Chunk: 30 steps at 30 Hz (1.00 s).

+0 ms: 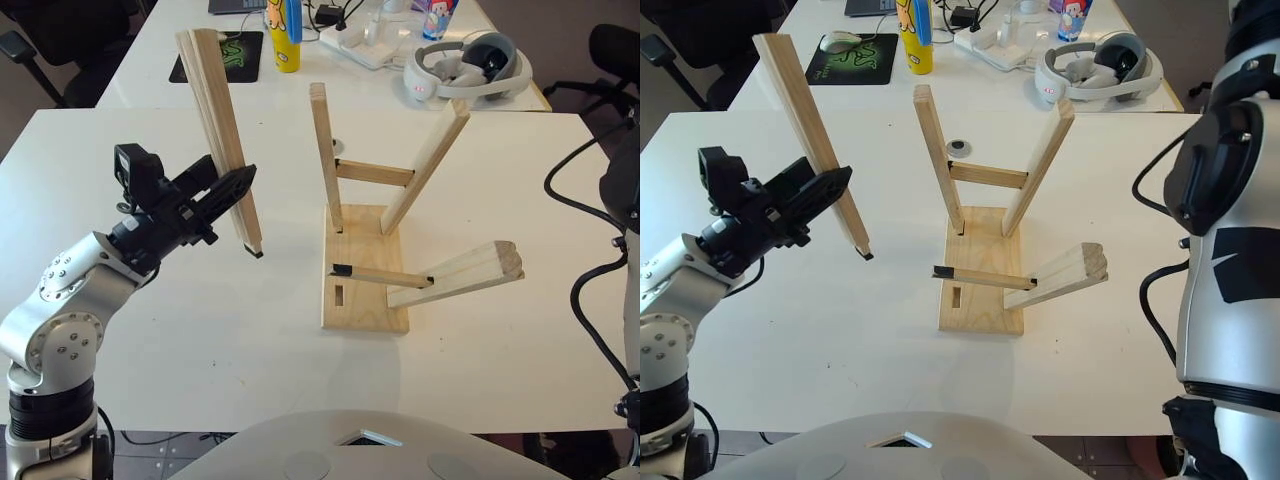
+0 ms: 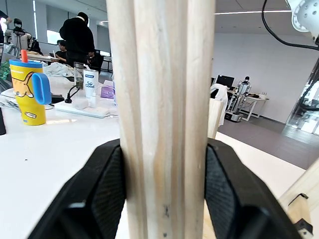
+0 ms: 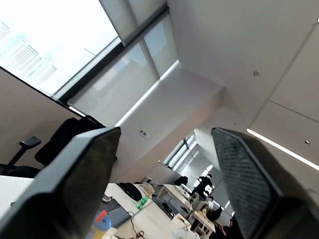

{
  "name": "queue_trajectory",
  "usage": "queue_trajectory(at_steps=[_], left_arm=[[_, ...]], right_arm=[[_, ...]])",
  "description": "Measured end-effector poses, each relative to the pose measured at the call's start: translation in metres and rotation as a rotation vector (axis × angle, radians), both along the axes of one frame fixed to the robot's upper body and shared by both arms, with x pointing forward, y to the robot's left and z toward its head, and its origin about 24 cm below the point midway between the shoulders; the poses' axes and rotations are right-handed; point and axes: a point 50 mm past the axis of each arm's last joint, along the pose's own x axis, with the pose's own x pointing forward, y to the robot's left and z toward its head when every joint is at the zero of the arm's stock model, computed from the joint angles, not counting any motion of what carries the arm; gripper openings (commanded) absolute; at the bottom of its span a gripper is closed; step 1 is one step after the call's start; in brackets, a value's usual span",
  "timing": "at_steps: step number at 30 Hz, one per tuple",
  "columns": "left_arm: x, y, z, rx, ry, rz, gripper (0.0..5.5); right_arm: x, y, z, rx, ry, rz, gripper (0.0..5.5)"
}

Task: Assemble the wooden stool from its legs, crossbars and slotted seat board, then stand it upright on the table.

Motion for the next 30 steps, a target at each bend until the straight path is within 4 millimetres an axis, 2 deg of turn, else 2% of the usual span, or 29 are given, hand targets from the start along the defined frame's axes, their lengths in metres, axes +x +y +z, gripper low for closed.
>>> queue_trajectory(at_steps=[3, 6, 8, 10, 12, 14, 18, 20, 22, 23, 27, 28, 29, 30], left_arm=[[-0.006, -0.007, -0.016, -0.038, -0.013, 0.011, 2.04], [-0.009, -0.023, -0.027, -0.059, -0.019, -0.022, 2.04], [-0.011, -0.035, -0.034, -0.051, -0.033, -0.07, 2.04], [-0.011, -0.044, -0.039, -0.06, -0.036, -0.106, 2.04], [-0.008, -0.051, -0.043, -0.087, -0.042, -0.122, 2.04], [-0.006, -0.057, -0.044, -0.104, -0.057, -0.135, 2.04], [0.003, -0.059, -0.046, -0.112, -0.104, -0.07, 2.04], [0.009, -0.057, -0.037, -0.132, -0.151, -0.023, 2.04], [0.02, -0.05, -0.011, -0.161, -0.254, 0.041, 2.04], [0.023, -0.048, 0.003, -0.178, -0.308, 0.058, 2.04], [0.029, -0.05, 0.068, -0.303, -0.523, 0.075, 2.04], [0.029, -0.051, 0.083, -0.339, -0.567, 0.074, 2.04], [0.029, -0.052, 0.102, -0.38, -0.625, 0.068, 2.04], [0.028, -0.055, 0.115, -0.404, -0.668, 0.054, 2.04]], right_arm=[[0.011, -0.04, -0.05, 0.043, 0.159, -0.135, 3.4], [0.017, -0.071, -0.12, 0.074, 0.361, -0.255, 3.4], [0.016, -0.082, -0.166, 0.066, 0.488, -0.317, 3.4], [0.012, -0.084, -0.209, 0.05, 0.604, -0.332, 3.4], [0.007, -0.082, -0.241, 0.05, 0.682, -0.328, 3.4], [0.005, -0.077, -0.258, 0.052, 0.727, -0.316, 3.4], [0.003, -0.061, -0.275, 0.019, 0.772, -0.233, 3.4], [0.002, -0.056, -0.274, 0.009, 0.787, -0.163, 3.4], [0.006, -0.054, -0.257, 0.083, 0.756, -0.088, 3.4], [0.01, -0.053, -0.241, 0.127, 0.727, -0.057, 3.4], [0.021, -0.037, -0.135, 0.351, 0.485, 0.155, 3.4], [0.019, -0.031, -0.109, 0.386, 0.435, 0.242, 3.4], [0.011, -0.019, -0.08, 0.378, 0.384, 0.374, 3.4], [0.002, -0.007, -0.058, 0.333, 0.342, 0.485, 3.4]])
